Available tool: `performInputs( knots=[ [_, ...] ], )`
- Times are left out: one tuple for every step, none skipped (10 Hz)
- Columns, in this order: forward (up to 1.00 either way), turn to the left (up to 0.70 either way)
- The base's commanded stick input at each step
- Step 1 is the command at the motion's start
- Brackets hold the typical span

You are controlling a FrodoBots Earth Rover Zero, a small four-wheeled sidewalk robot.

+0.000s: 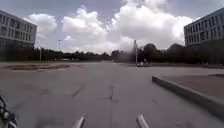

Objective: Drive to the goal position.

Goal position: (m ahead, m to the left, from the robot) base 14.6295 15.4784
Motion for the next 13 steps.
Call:
performInputs(
  knots=[
    [0.70, 0.00],
    [0.70, 0.00],
    [0.70, 0.00],
    [0.70, 0.00],
    [0.70, 0.00],
    [0.70, 0.00],
    [0.70, 0.00],
    [0.70, 0.00],
    [0.70, 0.00],
    [0.70, 0.00],
    [0.70, 0.00],
    [0.70, 0.00],
    [0.70, 0.00]
  ],
)
